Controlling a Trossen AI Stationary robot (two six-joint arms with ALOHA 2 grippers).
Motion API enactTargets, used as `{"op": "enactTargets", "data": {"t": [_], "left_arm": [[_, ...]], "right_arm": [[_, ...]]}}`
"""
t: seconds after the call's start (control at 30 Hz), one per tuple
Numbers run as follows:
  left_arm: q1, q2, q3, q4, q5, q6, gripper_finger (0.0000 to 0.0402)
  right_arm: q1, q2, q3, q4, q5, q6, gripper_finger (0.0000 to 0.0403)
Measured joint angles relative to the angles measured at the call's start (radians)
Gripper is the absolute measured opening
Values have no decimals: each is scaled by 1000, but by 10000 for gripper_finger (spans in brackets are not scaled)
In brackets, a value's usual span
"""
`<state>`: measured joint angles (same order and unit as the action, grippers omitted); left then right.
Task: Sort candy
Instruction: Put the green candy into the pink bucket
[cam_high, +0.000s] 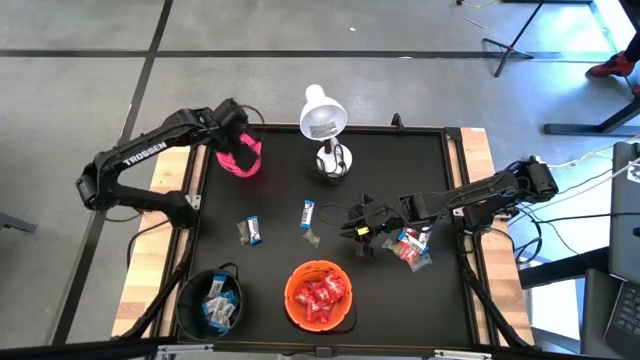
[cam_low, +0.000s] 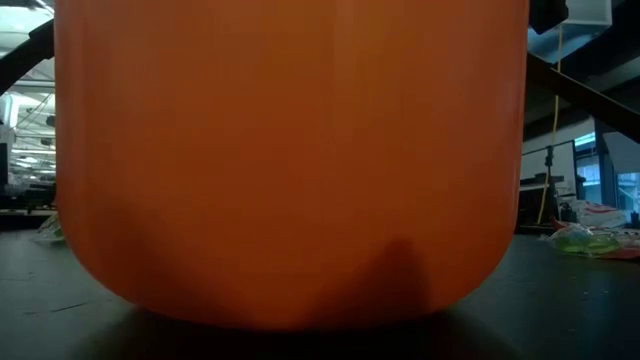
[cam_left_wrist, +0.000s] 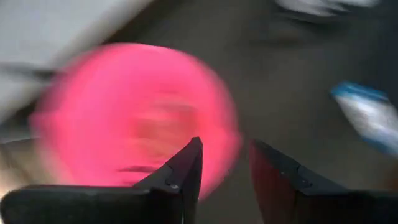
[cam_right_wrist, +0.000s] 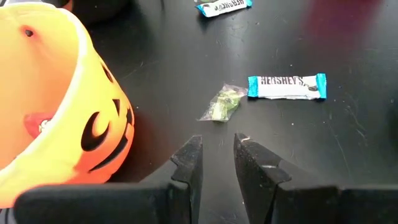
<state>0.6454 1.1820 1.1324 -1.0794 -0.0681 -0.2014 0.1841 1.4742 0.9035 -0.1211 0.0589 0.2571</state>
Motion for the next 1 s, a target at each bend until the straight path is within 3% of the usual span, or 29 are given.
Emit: {"op": "enactTargets", "data": {"t": [0.03,0.1,0.33,0.53,0.73,1.0], "left_arm": [[-25,-2,0,-1,83,0,118],[-115,-5,0,-8,136,-24,112],[-474,-4,0,-77,33,-123,98],[-695,-4,0,-126,-49,-258,99],[-765,-4,-46,-139,-102,-325,125],[-754,-4,-344,5,40,-394,176]], "right_arm": [[0,0,0,0,0,0,87],[0,0,0,0,0,0,87],[0,0,0,9,0,4,87],[0,0,0,20,0,6,87],[4,0,0,60,-17,27,87],[68,0,1,77,-17,-13,87]]}}
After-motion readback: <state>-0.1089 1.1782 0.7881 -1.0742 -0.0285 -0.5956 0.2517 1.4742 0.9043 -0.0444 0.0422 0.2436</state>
